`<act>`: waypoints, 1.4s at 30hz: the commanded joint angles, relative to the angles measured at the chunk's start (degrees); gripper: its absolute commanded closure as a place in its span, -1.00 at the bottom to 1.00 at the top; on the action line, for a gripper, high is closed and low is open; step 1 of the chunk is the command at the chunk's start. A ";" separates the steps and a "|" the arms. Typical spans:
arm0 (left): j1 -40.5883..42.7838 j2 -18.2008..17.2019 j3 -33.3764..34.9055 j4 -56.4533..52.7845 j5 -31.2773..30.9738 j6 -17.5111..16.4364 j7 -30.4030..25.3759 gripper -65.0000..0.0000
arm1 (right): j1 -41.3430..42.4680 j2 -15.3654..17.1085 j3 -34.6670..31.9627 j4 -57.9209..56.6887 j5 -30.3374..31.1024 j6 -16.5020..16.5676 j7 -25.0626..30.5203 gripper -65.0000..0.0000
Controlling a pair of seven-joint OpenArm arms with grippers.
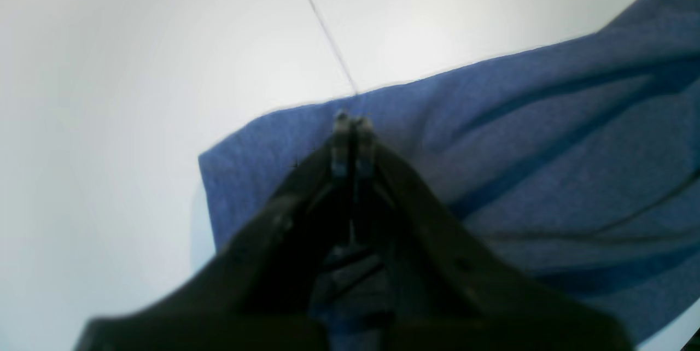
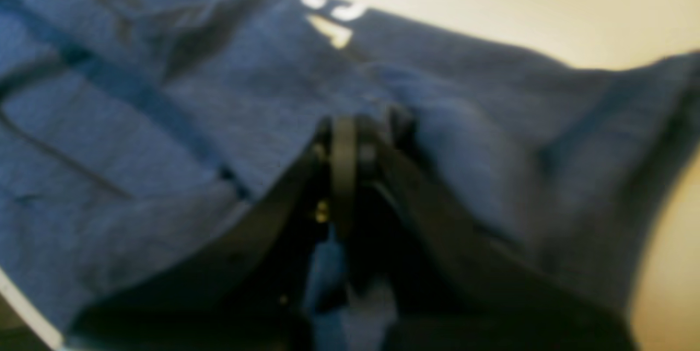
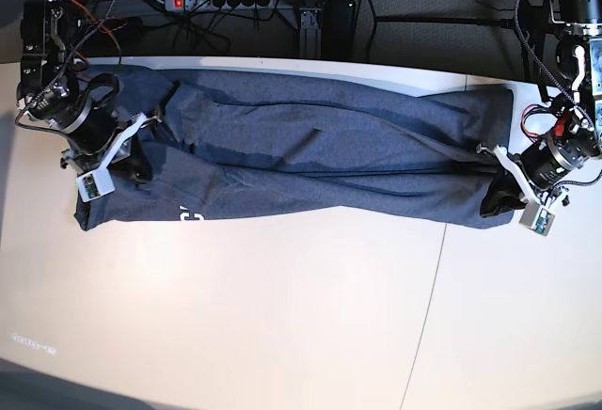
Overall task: Fold the T-shirt properly
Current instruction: 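Lay the folded edge down and pull both grippers back along the shirt, then open the left gripper and release the shirt's end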
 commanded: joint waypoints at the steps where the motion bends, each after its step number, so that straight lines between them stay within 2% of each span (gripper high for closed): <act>1: -0.76 -0.96 -0.46 0.48 -0.87 -0.66 -1.51 1.00 | 0.57 1.66 1.11 0.50 0.17 -0.28 1.42 1.00; 6: -0.79 -0.96 -0.46 0.39 -1.90 -0.63 -1.51 1.00 | 0.59 4.44 2.40 -3.41 -0.07 -0.28 1.77 1.00; 11: -0.79 -0.96 -0.46 0.39 -2.64 -0.63 -1.46 1.00 | 0.57 4.70 4.42 -10.29 0.37 -0.28 1.55 1.00; 15: -0.76 -0.96 -0.46 0.39 -2.62 -0.63 -1.46 1.00 | 0.59 4.72 6.71 -10.84 4.46 -0.26 1.55 1.00; 20: -0.79 -1.01 -0.48 0.42 -2.64 -0.63 -1.36 1.00 | 0.94 4.70 9.31 -6.29 9.57 -0.24 -0.04 1.00; 22: -0.79 -1.01 -0.48 0.42 -3.06 -0.61 0.02 1.00 | 1.01 4.72 9.62 -4.63 9.86 -0.24 -1.36 1.00; 27: -0.74 -0.96 -0.48 0.44 -10.67 -0.63 7.87 1.00 | 0.55 4.66 9.62 -4.13 12.37 -0.07 -4.68 1.00; 35: -0.61 -0.63 -0.46 -1.95 -7.65 -0.63 7.32 1.00 | 0.59 4.07 9.57 -7.61 11.93 -0.07 -4.68 1.00; 42: -0.63 3.56 -0.39 -11.21 -4.90 -0.66 3.37 1.00 | 0.59 1.42 9.55 -14.10 11.67 -0.07 -4.26 1.00</act>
